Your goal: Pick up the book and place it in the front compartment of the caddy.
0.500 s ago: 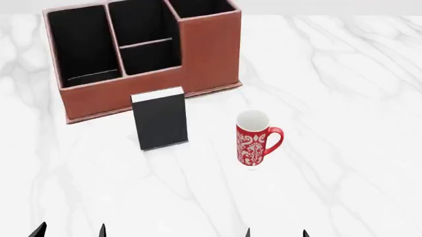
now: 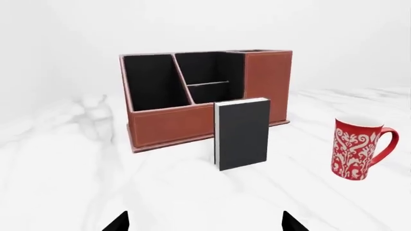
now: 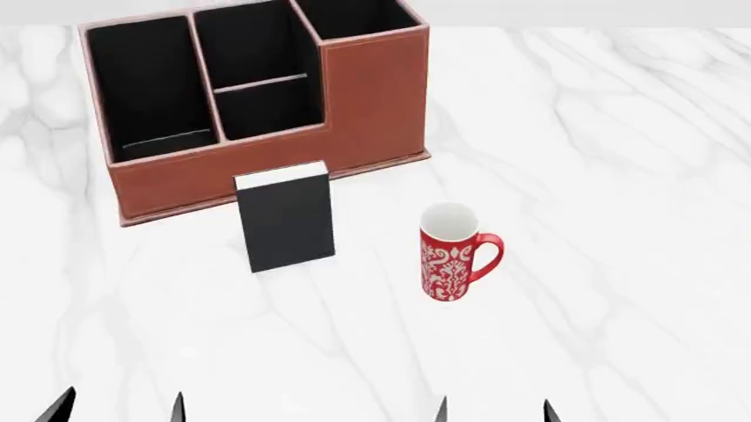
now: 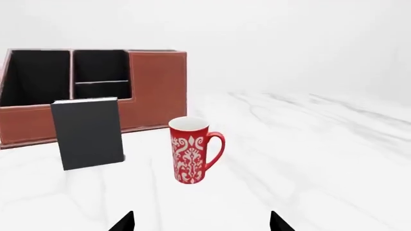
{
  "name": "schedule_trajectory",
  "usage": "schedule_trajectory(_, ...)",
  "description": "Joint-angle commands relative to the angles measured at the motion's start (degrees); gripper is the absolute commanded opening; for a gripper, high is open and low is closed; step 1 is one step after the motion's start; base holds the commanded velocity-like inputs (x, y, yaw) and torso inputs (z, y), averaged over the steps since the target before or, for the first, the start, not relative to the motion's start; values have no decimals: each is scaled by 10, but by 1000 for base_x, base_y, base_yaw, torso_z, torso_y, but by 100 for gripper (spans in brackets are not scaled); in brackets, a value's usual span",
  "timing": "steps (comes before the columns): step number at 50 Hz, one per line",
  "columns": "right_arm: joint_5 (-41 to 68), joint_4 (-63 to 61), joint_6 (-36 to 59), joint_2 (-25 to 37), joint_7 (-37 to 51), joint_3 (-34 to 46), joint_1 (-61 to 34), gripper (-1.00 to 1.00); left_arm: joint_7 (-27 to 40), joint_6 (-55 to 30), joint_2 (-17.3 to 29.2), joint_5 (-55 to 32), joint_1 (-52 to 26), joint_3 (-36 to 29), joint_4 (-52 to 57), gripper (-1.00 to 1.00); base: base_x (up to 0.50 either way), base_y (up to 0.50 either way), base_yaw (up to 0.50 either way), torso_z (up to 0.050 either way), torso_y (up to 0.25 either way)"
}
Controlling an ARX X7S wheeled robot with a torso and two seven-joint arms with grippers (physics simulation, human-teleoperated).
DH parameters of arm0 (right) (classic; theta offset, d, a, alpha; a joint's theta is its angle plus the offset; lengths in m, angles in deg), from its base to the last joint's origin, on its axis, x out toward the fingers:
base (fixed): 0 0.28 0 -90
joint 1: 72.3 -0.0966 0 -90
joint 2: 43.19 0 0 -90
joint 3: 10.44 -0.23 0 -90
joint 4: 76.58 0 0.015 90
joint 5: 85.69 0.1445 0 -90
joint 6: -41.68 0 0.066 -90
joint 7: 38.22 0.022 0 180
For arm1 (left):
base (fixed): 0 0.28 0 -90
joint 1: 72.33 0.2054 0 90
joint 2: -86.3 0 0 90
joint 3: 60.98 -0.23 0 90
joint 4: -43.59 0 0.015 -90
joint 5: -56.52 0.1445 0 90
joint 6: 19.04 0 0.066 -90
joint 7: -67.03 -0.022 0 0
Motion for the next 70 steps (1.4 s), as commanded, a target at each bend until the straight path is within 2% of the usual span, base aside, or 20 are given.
schedule_trajectory(1, -21, -123, 61, 20, 28, 21, 3, 100, 15, -47, 15, -17, 19, -8, 126, 100, 0, 0, 0, 0, 0)
schedule_trajectory(9, -10, -286, 151, 28, 36, 13, -4, 100, 26, -107, 25, -34, 26, -4, 262, 100, 0, 0, 0, 0, 0)
schedule_trajectory(13, -12, -407, 227, 35, 41, 10, -13, 100, 45, -144, 23, -49, 25, 12, 343, 100, 0, 0, 0, 0, 0)
schedule_trajectory(23, 2, -537, 319, 43, 52, -10, -39, 100, 77, -216, 38, -86, 11, 58, 467, 100, 0, 0, 0, 0, 0)
schedule_trajectory(42, 25, -565, 337, 56, 80, -8, -54, 100, 108, -244, 55, -98, 4, 66, 530, 100, 0, 0, 0, 0, 0)
schedule_trajectory(54, 121, -565, 315, 160, 208, 25, -63, 100, 123, -251, 68, -103, 4, 59, 544, 100, 118, 0, 0, 0, 0)
schedule_trajectory(70, 166, -561, 303, 213, 271, 55, -78, 100, 144, -246, 90, -107, 3, 41, 548, 100, 500, 0, 0, 0, 0)
